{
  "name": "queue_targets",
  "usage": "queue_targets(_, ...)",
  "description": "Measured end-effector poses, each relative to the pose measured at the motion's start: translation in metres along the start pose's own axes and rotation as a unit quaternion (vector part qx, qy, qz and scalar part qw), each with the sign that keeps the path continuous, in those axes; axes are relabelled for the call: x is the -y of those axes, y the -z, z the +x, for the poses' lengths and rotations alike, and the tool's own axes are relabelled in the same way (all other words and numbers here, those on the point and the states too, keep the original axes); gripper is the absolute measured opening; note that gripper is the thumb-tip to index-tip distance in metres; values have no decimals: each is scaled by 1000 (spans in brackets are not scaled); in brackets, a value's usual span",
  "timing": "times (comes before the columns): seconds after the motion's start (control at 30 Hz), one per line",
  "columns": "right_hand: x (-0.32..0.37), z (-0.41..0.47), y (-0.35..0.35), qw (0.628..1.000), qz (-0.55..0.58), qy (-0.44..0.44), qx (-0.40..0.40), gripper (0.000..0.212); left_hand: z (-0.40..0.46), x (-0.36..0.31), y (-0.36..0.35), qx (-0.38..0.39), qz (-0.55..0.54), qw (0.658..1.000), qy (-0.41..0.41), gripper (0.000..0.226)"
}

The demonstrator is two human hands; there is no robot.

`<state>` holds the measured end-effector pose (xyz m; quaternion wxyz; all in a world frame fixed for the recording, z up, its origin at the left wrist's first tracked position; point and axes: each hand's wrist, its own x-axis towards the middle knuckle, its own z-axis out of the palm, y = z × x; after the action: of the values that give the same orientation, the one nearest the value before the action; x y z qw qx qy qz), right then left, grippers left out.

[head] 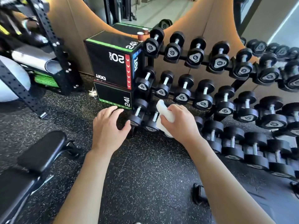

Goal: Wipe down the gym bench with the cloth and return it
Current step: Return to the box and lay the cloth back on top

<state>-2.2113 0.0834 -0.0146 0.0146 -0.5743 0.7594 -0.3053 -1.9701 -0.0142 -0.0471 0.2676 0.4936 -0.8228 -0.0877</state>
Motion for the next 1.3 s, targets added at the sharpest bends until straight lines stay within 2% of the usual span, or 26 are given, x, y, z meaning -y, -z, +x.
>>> queue_targets(0.37,11,101,-59,998,40,42,19,22,66,55,-6,-24,15,999,47,50)
queue_targets(0.5,6,159,-89,996,55,55,35,23,112,68,-14,-35,36,997,61,56)
queue_targets(0.63,-6,231,-113,994,67,69,49,25,174,76,-24,-44,54,995,77,53)
queue_targets(0.73,-19,282,-125,992,80,67,65,28,220,76,-36,-42,60,993,91,46)
queue_targets(0.97,-54,376,-135,989,103,71,76,29,304,58,-60,-39,79,991,98,46)
queue_targets(1.3,-91,438,-133,989,130,36,68,26,382,43,-79,-28,100,992,66,43)
